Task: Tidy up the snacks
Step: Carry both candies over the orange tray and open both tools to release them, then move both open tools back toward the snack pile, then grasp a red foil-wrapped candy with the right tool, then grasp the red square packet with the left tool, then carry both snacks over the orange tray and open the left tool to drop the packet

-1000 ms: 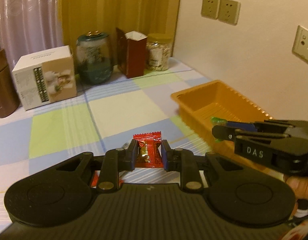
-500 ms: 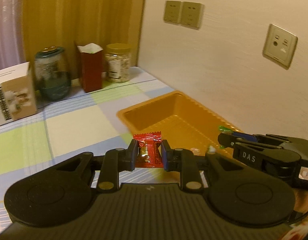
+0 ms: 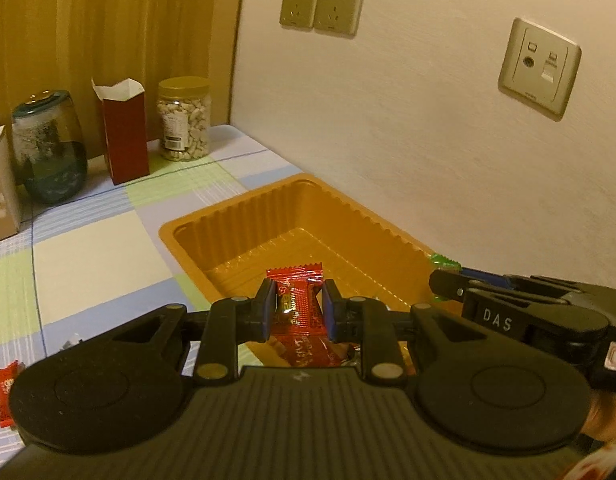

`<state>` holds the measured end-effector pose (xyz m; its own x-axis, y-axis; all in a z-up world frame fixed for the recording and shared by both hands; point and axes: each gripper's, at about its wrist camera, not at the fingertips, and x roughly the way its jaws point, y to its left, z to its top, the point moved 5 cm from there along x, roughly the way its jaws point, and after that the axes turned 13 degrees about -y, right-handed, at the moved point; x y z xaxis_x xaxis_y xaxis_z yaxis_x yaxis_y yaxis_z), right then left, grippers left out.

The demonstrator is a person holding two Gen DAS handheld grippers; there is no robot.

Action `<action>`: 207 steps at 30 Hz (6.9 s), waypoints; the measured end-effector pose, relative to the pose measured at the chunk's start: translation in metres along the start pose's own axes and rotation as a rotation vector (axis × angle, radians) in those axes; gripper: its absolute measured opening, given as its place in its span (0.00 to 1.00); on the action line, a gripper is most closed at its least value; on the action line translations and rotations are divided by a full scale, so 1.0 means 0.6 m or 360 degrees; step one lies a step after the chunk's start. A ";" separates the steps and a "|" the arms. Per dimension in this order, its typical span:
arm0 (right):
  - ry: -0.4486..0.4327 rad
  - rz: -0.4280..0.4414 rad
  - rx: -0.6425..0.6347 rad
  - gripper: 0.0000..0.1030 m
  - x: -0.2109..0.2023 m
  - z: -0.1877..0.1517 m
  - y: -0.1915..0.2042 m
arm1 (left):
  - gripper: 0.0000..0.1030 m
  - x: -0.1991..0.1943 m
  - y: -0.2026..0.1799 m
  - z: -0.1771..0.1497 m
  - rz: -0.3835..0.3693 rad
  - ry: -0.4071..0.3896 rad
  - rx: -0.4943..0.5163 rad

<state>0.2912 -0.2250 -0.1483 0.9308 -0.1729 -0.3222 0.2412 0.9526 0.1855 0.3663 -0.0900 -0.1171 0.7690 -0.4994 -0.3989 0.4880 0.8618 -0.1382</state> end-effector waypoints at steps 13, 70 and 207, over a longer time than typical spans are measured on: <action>0.0022 0.0015 0.0050 0.21 0.006 0.001 -0.005 | 0.40 0.016 0.000 -0.017 0.0026 0.0042 0.0032; -0.0101 0.0271 -0.0057 0.58 -0.026 0.002 0.124 | 0.45 -0.092 0.147 -0.022 0.0314 0.0035 -0.0049; 0.0142 0.0664 -0.0273 0.16 0.032 -0.056 0.297 | 0.23 -0.127 0.249 -0.027 0.0497 0.0029 -0.0155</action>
<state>0.3430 -0.0500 -0.1524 0.9096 0.2492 -0.3324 -0.2051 0.9652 0.1623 0.3739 0.0780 -0.1223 0.8673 -0.2088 -0.4518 0.1873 0.9779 -0.0925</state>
